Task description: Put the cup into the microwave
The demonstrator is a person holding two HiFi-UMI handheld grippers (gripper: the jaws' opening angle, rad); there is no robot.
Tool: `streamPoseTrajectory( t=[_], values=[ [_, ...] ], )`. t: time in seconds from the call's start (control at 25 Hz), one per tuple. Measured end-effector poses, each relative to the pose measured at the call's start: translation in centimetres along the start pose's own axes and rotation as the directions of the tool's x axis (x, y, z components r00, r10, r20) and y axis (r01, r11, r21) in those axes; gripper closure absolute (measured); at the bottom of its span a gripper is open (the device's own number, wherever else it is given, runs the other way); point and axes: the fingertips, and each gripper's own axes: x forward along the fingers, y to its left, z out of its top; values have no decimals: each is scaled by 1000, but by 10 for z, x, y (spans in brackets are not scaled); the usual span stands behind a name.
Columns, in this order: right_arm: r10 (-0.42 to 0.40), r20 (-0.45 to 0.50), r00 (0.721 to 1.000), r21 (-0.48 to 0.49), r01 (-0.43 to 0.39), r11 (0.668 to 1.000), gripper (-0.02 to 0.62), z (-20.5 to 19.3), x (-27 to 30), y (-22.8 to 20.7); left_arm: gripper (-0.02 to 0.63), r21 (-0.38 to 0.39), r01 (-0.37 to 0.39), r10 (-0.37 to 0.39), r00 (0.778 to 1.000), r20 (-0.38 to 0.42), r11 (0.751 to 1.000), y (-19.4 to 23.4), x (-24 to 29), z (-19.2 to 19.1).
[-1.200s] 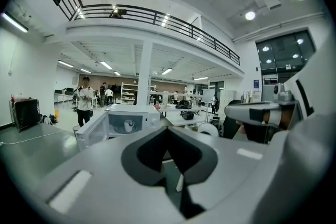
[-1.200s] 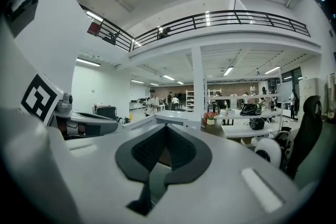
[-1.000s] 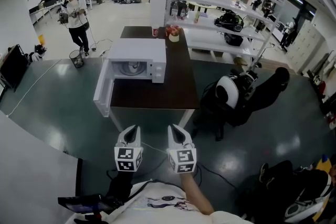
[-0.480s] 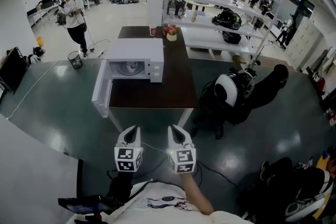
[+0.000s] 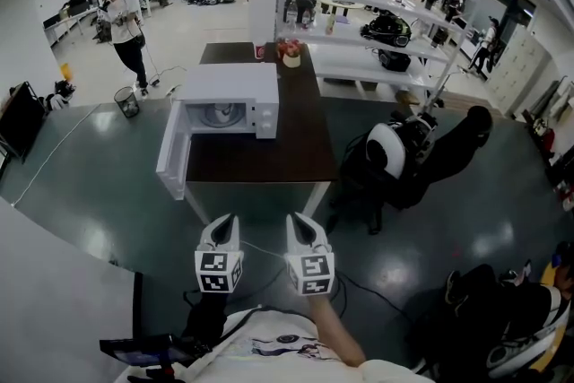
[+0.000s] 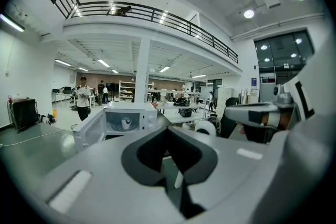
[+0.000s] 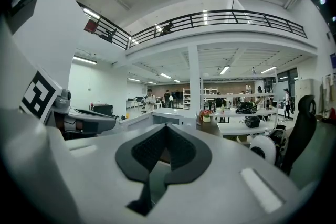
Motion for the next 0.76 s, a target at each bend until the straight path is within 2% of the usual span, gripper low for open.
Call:
streamPoseTrajectory(
  t=[0.76],
  values=[
    [1, 4, 1000, 12, -1, 1000, 597, -1, 0, -2, 607, -8, 15, -15, 1000, -2, 1000, -2, 3, -2]
  ],
)
